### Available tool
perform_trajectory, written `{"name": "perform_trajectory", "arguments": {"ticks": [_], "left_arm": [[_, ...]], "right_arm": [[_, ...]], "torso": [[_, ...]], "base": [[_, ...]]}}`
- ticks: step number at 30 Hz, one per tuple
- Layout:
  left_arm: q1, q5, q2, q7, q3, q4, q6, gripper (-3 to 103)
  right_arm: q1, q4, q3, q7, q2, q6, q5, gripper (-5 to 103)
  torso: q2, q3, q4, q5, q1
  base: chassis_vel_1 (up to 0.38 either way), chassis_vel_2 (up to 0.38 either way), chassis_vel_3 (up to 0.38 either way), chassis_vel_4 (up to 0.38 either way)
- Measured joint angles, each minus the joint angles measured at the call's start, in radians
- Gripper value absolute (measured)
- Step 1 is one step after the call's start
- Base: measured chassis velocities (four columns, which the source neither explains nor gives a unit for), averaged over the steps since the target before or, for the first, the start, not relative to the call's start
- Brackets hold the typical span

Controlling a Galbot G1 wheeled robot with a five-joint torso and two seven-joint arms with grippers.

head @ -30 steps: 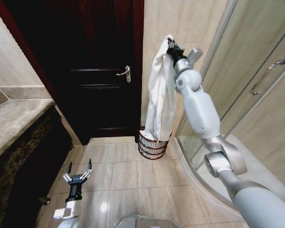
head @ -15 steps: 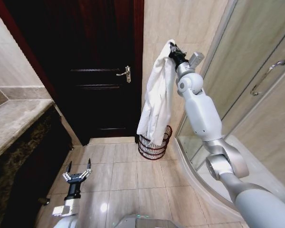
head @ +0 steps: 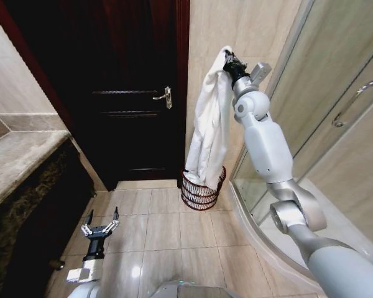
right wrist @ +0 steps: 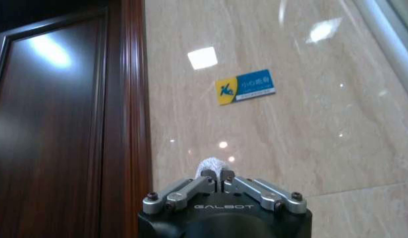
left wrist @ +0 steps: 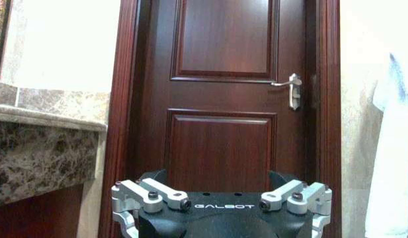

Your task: Discard the used towel into the hamper.

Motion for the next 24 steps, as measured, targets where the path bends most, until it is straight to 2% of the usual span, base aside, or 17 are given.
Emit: {"name": "perform_trajectory", "arguments": {"ticks": [24], "left_arm": [[0.003,0.007,-0.013,0.011,0.000,-0.009,-0.002,100]], "right_arm": [[0.022,-0.013,-0.004,0.022,-0.020,-0.015,0.008,2]], "torso": [[0.000,0.000,0.0000,0.0000,0.000]], "base": [[-0.006,0.004,0.006,-0.004]]}}
